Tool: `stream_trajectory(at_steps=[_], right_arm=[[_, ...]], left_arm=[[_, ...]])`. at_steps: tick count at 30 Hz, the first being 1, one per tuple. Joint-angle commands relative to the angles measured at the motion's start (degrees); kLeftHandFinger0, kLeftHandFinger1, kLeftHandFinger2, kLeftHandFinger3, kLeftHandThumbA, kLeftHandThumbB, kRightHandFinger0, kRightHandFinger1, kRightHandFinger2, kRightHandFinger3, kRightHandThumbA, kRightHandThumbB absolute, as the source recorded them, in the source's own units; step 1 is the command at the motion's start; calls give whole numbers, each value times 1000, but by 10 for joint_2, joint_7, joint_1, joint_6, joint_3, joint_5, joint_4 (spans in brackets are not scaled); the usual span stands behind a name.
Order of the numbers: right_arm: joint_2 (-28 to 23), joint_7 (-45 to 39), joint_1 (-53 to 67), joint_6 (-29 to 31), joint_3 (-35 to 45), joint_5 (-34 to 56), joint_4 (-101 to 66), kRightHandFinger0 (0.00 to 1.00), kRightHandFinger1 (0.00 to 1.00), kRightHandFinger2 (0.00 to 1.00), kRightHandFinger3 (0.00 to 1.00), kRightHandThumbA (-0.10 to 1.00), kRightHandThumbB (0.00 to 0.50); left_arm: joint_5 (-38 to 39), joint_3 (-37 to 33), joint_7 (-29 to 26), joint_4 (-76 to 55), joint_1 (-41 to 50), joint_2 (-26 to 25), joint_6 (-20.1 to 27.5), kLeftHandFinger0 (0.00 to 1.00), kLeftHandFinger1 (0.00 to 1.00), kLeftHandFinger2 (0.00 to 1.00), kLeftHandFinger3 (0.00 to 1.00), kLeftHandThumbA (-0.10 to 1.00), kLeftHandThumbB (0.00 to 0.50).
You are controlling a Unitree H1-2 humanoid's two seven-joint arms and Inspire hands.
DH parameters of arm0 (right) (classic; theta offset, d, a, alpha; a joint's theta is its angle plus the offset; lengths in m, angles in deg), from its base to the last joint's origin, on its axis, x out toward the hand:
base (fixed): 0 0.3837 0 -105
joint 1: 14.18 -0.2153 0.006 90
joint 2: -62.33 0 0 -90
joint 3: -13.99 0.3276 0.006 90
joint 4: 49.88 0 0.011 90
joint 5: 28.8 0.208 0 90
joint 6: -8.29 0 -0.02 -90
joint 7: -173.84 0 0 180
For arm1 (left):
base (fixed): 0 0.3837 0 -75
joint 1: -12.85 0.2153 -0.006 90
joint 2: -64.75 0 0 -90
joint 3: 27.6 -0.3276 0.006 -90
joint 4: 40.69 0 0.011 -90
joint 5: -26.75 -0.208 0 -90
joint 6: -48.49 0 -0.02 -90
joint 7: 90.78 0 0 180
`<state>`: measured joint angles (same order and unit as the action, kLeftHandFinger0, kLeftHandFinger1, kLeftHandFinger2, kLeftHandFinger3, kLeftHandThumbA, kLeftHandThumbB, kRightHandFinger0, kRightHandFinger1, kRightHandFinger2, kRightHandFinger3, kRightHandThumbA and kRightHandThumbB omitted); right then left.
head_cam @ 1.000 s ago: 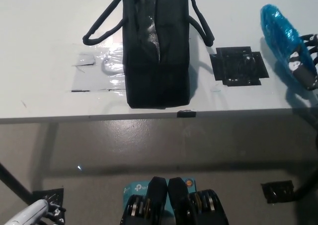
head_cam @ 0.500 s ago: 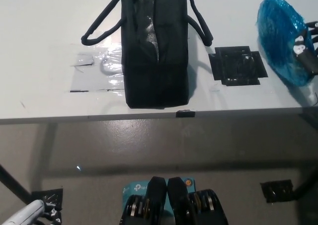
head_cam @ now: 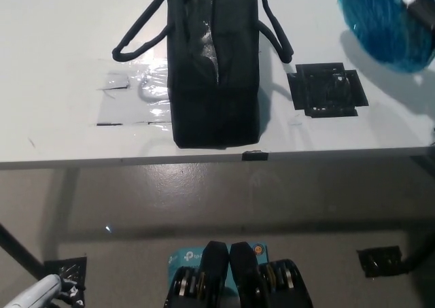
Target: The robot uses its right hand to pick up a stack of plates kept in the middle of the desk and put it inside a bag kept next to it
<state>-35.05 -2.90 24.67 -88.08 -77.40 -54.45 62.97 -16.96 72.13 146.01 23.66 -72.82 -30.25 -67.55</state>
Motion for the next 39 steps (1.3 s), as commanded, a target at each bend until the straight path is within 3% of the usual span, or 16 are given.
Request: stream_trajectory(at_steps=[1,3,5,9,12,15,16,20,24,25,29,30,32,36,37,39], right_arm=[[-21,2,-60,-3,-8,-16,-18,0,0,236,1,-100,303],[-23,10,-66,12,-11,-14,-7,0,0,228,0,-100,310],[-21,2,-75,-3,-20,-22,-12,0,0,209,0,-100,356],[-17,-7,-78,-37,-30,-35,-32,0,0,179,0,-100,316],[-5,-8,-76,-41,-30,-27,-50,0,0,73,0,-100,358],[20,-21,-78,-74,-22,-7,-73,0,0,3,0,-100,340],[23,-24,-78,-80,-23,-8,-80,0,0,0,48,-100,356],[61,-26,-79,-125,-21,-5,-111,0,0,0,0,-100,365],[85,-17,-92,-135,-26,-17,-114,0,0,0,0,-100,335],[96,-10,-98,-145,-23,-19,-115,0,0,7,41,-100,367],[121,6,-122,-166,-12,-19,-113,0,0,144,7,-100,374],[123,10,-128,-166,-9,-18,-110,0,0,180,0,-100,365],[125,9,-142,-183,-8,-23,-107,0,0,224,0,-100,261],[106,-1,-175,-193,-14,-30,-97,0,0,207,0,-100,271],[102,-1,-183,-197,-18,-37,-94,0,0,207,45,-100,272],[90,0,-214,-194,-28,-48,-74,0,0,214,43,-100,253]], left_arm=[[5,3,-12,-10,2,-7,-9,769,808,865,937,-100,0],[6,0,-14,-10,2,-10,-9,766,802,856,922,-100,0],[1,3,-18,-15,14,-1,-9,757,792,845,914,-100,0],[6,-3,-25,-12,15,-7,-9,746,781,832,905,-100,0],[6,-3,-26,-12,16,-5,-9,738,773,825,880,-100,0],[10,-1,-23,-13,16,-11,-9,740,777,831,881,-100,0],[10,-1,-23,-13,15,-10,-9,741,777,832,881,-100,0],[6,2,-26,-13,20,-4,-9,755,780,827,864,-100,4],[13,1,-27,-14,28,-6,-9,753,771,823,862,-100,5],[12,-2,-30,-16,32,-6,-9,748,770,824,871,-100,1],[22,-4,-36,-13,33,-4,-9,731,756,809,860,-100,0],[22,-4,-36,-13,33,-3,-9,731,758,810,860,-100,0],[20,-7,-40,-13,34,-2,-9,722,750,801,850,-100,0],[22,-13,-43,-11,36,-6,-9,748,777,819,873,-100,0],[22,-13,-44,-11,36,-6,-9,753,780,823,878,-100,0],[24,-11,-46,-14,40,-3,-9,757,785,828,896,-100,0]])
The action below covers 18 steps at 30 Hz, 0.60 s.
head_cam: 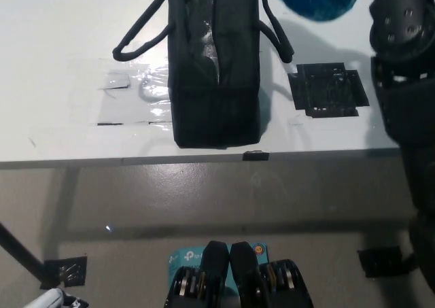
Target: The robot uses its right hand to pick up a stack of plates kept in the middle of the desk and put it inside a bag kept next to it
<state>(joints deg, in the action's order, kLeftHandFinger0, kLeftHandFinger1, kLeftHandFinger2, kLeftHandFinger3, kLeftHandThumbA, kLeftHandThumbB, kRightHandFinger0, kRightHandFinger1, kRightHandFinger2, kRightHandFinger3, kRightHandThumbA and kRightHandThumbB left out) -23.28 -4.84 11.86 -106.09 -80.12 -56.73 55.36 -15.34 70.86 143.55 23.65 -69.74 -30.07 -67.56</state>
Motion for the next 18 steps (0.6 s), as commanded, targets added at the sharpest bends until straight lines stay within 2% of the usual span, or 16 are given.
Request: stream_trajectory(at_steps=[1,2,4,5,6,8,10,11,12,13,14,15,16,17,18], right_arm=[[-30,20,-91,-13,-2,-27,5,0,0,226,28,-100,250],[-35,19,-107,-18,-7,-34,7,0,0,220,1,-100,248],[-39,17,-120,-22,-13,-37,12,0,0,228,14,-100,245],[-44,14,-137,-21,-18,-40,21,0,0,236,34,-100,259],[-45,11,-145,-23,-19,-38,24,0,0,216,0,-100,286],[-41,10,-160,-24,-24,-41,29,0,0,219,0,-100,331],[-38,11,-163,-25,-27,-39,33,0,0,223,0,-100,327],[-31,12,-168,-25,-27,-42,39,0,0,251,181,-100,326],[-23,15,-171,-26,-27,-46,43,0,0,241,208,-100,281],[-11,16,-172,-26,-20,-46,45,0,0,248,289,-100,269],[3,12,-173,-26,-10,-55,47,0,0,220,258,-100,257],[12,13,-173,-26,-8,-59,49,0,0,210,242,-100,289],[17,9,-171,-26,-9,-59,49,0,0,210,66,-100,287],[28,7,-171,-26,-2,-59,51,0,0,239,5,-100,308],[38,5,-168,-26,4,-63,53,0,10,266,0,-100,310]], left_arm=[[7,3,-21,-14,10,-4,-9,744,772,818,880,-100,0],[6,3,-20,-16,10,-3,-9,723,753,801,877,-100,0],[9,1,-26,-16,12,-3,-9,716,749,797,874,-100,2],[3,4,-23,-16,13,0,-9,725,758,804,883,-100,3],[6,2,-28,-14,14,-2,-9,706,736,779,860,-100,4],[11,3,-33,-8,17,-2,-9,713,739,782,839,-100,8],[13,4,-36,-7,21,0,-9,716,739,781,834,-100,7],[12,6,-34,-5,22,1,-9,724,744,784,820,-100,4],[14,5,-34,-4,23,0,-9,725,744,785,817,-100,2],[15,7,-35,-3,23,2,-9,727,746,788,803,-100,2],[18,10,-33,0,23,3,-9,739,760,805,819,-100,0],[19,9,-35,1,24,3,-9,741,761,806,818,-100,0],[18,7,-35,2,25,3,-9,741,760,806,817,-100,0],[18,4,-35,3,25,-1,-9,742,761,807,819,-100,0],[18,3,-36,3,27,1,-9,751,770,813,839,-100,2]])
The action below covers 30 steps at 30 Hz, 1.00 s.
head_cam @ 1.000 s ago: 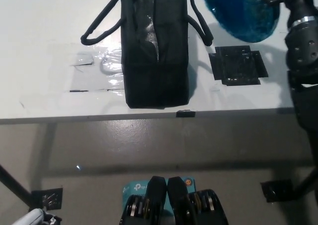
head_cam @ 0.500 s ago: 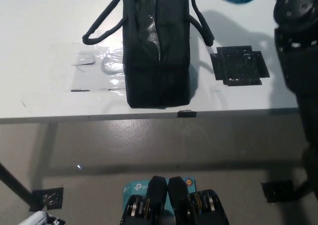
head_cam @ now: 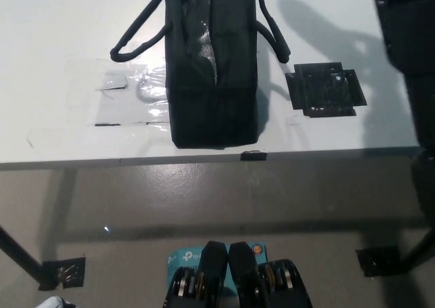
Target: The robot uses its right hand to pick up a stack of plates kept in the middle of the desk and put it inside a bag kept next to it
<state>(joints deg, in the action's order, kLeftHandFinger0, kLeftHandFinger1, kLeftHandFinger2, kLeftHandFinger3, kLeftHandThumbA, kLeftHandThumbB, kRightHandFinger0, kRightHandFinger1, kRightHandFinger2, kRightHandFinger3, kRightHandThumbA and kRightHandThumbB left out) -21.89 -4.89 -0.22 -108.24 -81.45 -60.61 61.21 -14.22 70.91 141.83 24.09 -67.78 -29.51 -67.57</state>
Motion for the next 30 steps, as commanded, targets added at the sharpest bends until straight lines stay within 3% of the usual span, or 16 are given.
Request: stream_trajectory(at_steps=[1,2,3,5,7,9,12,15,16,18,20,21,27,28,29,30], right_arm=[[39,6,-47,-4,24,-29,0,0,16,292,13,-100,314],[46,5,-47,-4,28,-33,2,0,17,305,12,-100,316],[55,0,-42,-4,31,-43,2,0,38,345,143,-100,323],[69,5,-45,-4,34,-55,16,0,30,364,169,-100,260],[89,3,-52,-4,54,-70,39,0,0,325,121,-100,139],[109,4,-63,-4,82,-86,73,0,0,277,69,-100,125],[131,8,-64,-4,113,-110,92,0,0,305,61,-100,101],[152,24,-76,-4,158,-120,112,0,1,359,169,-100,29],[163,30,-81,-4,185,-134,121,0,0,385,329,-100,1],[170,39,-88,-4,202,-139,128,0,0,342,381,-100,0],[176,57,-107,-4,226,-146,162,0,0,305,307,-100,0],[178,59,-110,-4,232,-151,165,0,0,267,216,-100,0],[182,65,-102,-4,240,-177,175,0,0,283,119,-100,55],[186,67,-99,-4,254,-185,178,0,83,421,366,-100,80],[191,73,-105,-4,271,-188,192,0,60,417,442,-100,67],[193,77,-116,-4,285,-199,213,0,5,408,444,-100,23]], left_arm=[[8,6,-19,-1,7,-2,-9,754,772,814,846,-100,3],[9,7,-20,0,7,-1,-9,754,771,813,848,-100,4],[11,4,-25,-1,12,1,-9,751,766,811,860,-100,9],[16,11,-23,-1,11,7,-9,753,768,814,861,-100,4],[14,11,-23,-1,11,7,-9,766,782,832,874,-100,1],[12,9,-22,2,10,10,-9,774,788,840,876,-100,0],[11,14,-17,-2,17,14,-9,795,806,863,880,-100,0],[9,14,-18,1,17,15,-9,817,820,868,869,-100,0],[5,7,-19,2,18,13,-9,825,827,872,891,-100,0],[4,7,-20,2,18,14,-9,819,819,867,882,-100,0],[3,6,-17,1,18,13,-9,820,821,868,882,-100,0],[3,9,-17,1,18,16,-9,828,830,876,881,-100,0],[6,1,-23,-1,22,15,-9,832,821,861,873,-100,0],[5,-5,-22,0,24,14,-9,838,828,874,900,-100,0],[3,-4,-17,0,23,15,-9,840,829,877,906,-100,0],[2,-8,-18,0,23,12,-9,843,834,881,925,-100,0]])
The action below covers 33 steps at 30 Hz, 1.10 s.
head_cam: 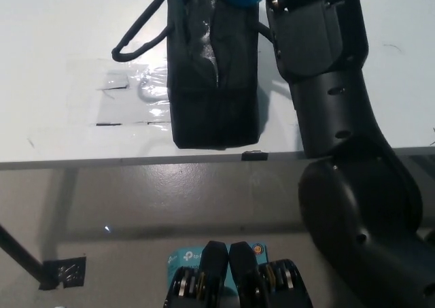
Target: The robot uses its right hand to pick up a stack of plates kept in the middle of the desk and put it inside a bag kept next to it
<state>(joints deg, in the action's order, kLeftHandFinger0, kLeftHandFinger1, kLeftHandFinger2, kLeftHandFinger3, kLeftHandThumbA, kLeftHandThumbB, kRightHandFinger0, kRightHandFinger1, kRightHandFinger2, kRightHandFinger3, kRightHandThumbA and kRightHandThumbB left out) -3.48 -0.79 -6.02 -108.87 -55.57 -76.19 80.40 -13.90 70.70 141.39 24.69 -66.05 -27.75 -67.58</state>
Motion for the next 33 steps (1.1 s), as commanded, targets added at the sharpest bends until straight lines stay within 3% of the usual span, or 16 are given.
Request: stream_trajectory(at_steps=[1,2,4,7,9,10,12,14,16,19,26,27,29,30,32,33], right_arm=[[13,39,-62,2,42,-59,29,0,0,410,461,-100,16],[14,40,-66,2,43,-65,37,0,0,393,370,-100,21],[21,51,-77,2,57,-72,55,0,1,386,317,-100,62],[35,62,-97,2,81,-87,82,0,0,357,258,-100,58],[38,62,-108,2,99,-111,103,0,9,377,284,-100,66],[38,60,-114,2,104,-130,118,0,14,390,370,-100,119],[39,71,-125,2,125,-157,144,0,8,398,548,-100,151],[38,53,-136,2,138,-191,162,0,24,463,415,-100,151],[39,21,-134,2,137,-213,154,0,50,517,499,-100,159],[43,6,-141,2,146,-231,149,0,60,519,405,-100,164],[56,131,-185,2,233,-163,224,0,160,560,362,-100,148],[64,142,-170,2,242,-158,212,0,92,521,857,-96,103],[71,195,-164,2,291,-147,222,0,1,429,751,-100,142],[76,190,-154,2,295,-148,204,0,0,405,596,-100,125],[100,205,-123,2,318,-111,147,0,3,428,418,-100,133],[107,244,-126,2,345,-71,144,0,46,464,422,-100,140]], left_arm=[[-4,-14,-10,-5,5,-10,-9,850,843,889,939,-100,0],[-5,-13,-10,-4,4,-9,-9,852,844,890,942,-100,0],[-8,-15,-7,-5,4,-9,-9,854,848,892,947,-100,0],[-2,-17,-16,-3,3,-5,-9,802,804,862,928,-100,0],[-6,-18,-15,-5,4,-2,-9,804,808,865,922,-100,0],[-9,-17,-12,-6,4,-2,-9,831,835,878,919,-100,0],[-15,-16,-7,-6,3,2,-9,852,854,900,923,-100,0],[-19,-12,-5,-8,5,6,-9,867,867,908,937,-100,0],[-20,-23,-15,-8,8,-2,-9,851,851,891,916,-100,0],[-32,-25,-11,-5,3,0,-9,848,843,880,917,-100,0],[-34,-29,-7,5,-12,7,-9,825,821,849,885,-100,0],[-32,-30,-8,4,-12,6,-9,825,822,848,881,-100,0],[-28,-35,-10,5,-11,8,-9,814,810,835,868,-100,0],[-28,-39,-11,6,-11,7,-9,813,808,833,867,-100,0],[-21,-46,-20,12,-11,3,-9,816,807,831,862,-100,0],[-20,-47,-22,12,-11,3,-9,818,807,831,860,-100,0]])
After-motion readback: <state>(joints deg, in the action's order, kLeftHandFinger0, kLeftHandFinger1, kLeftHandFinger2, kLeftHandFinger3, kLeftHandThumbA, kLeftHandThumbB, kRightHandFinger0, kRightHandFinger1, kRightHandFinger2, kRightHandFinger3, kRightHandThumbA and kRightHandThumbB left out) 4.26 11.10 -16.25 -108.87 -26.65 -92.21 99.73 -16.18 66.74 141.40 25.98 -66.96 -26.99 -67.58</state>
